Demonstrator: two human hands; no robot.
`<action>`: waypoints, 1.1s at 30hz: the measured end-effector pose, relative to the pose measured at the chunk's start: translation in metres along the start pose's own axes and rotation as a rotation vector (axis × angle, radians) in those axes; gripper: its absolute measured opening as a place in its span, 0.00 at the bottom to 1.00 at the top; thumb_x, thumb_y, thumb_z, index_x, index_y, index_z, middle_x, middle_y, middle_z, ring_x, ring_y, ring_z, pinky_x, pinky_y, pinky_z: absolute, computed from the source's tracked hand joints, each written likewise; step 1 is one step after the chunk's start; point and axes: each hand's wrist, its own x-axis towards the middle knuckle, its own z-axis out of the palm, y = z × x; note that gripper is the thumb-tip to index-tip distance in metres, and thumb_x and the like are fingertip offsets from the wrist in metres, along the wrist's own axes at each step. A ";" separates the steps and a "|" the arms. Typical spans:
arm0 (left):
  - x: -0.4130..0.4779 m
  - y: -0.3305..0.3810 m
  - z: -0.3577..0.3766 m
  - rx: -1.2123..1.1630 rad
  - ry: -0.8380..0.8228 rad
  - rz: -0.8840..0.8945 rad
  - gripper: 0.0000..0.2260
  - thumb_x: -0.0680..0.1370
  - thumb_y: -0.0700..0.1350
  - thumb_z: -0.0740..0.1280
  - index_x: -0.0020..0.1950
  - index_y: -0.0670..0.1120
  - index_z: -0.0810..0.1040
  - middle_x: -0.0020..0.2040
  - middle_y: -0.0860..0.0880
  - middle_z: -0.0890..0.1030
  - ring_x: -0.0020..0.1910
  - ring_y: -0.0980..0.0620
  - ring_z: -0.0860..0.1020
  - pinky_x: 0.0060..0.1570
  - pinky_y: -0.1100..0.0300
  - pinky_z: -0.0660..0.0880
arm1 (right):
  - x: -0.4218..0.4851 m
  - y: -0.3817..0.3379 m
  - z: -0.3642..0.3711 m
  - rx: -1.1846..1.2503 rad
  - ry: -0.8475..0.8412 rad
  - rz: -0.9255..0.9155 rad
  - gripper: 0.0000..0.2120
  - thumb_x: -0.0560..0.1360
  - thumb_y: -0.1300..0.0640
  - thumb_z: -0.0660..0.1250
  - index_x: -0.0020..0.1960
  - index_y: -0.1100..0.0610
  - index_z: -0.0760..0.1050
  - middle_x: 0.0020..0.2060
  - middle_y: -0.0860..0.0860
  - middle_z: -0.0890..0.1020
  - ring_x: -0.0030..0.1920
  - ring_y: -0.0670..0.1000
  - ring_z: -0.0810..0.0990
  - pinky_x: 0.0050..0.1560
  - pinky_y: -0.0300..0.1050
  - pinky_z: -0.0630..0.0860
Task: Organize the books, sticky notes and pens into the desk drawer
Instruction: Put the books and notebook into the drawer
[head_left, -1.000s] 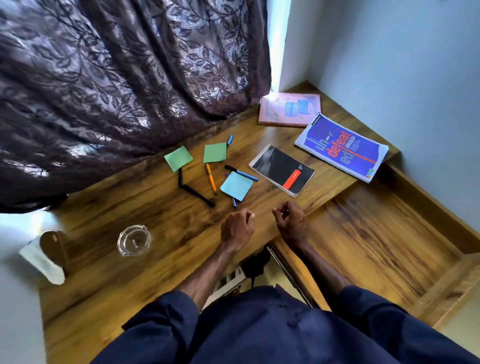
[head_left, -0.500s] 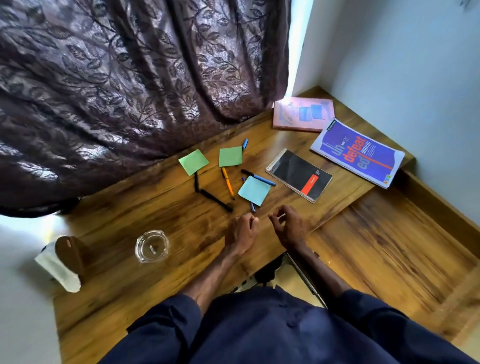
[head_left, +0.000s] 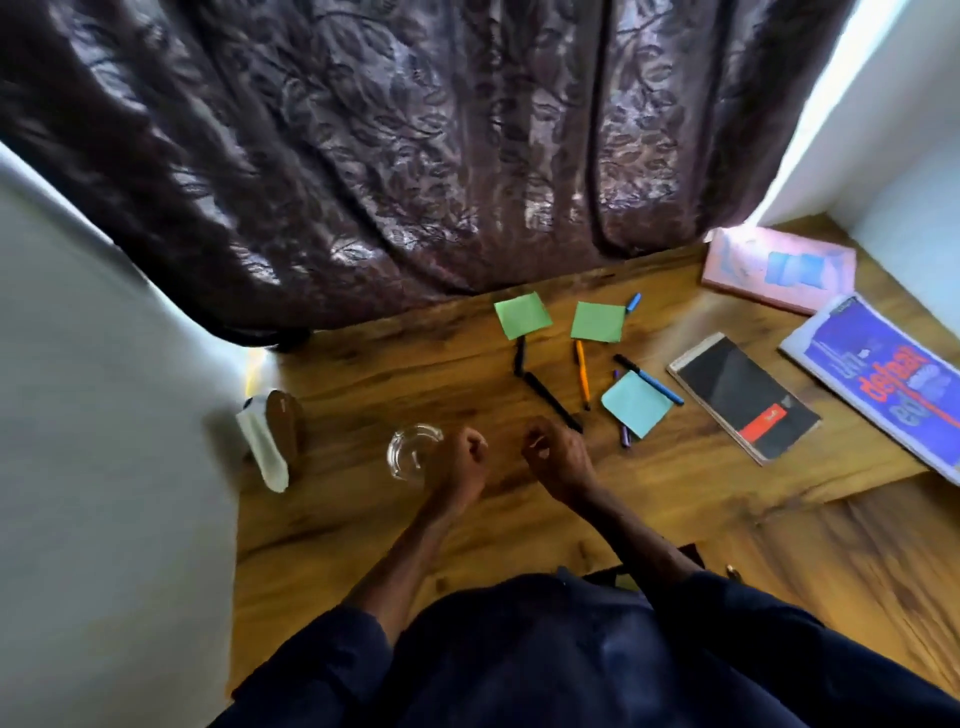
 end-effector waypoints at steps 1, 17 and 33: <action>0.005 -0.009 -0.007 0.006 0.074 -0.012 0.03 0.77 0.45 0.68 0.49 0.50 0.80 0.43 0.54 0.84 0.42 0.55 0.80 0.35 0.67 0.68 | 0.008 -0.002 0.005 -0.008 -0.005 -0.031 0.05 0.72 0.60 0.68 0.45 0.53 0.75 0.38 0.49 0.81 0.35 0.50 0.81 0.33 0.52 0.78; 0.016 -0.079 -0.026 0.088 0.082 -0.406 0.22 0.76 0.64 0.65 0.44 0.45 0.82 0.43 0.45 0.84 0.42 0.45 0.83 0.35 0.58 0.75 | 0.035 0.013 0.025 -0.036 -0.179 -0.073 0.05 0.73 0.55 0.69 0.44 0.56 0.77 0.37 0.45 0.81 0.34 0.43 0.79 0.32 0.46 0.80; 0.040 0.080 0.006 -0.432 -0.077 0.052 0.12 0.75 0.47 0.75 0.53 0.52 0.74 0.58 0.52 0.80 0.60 0.54 0.77 0.57 0.57 0.76 | 0.053 0.027 -0.083 0.306 0.060 0.297 0.03 0.74 0.59 0.72 0.43 0.52 0.83 0.31 0.46 0.82 0.31 0.40 0.76 0.31 0.40 0.71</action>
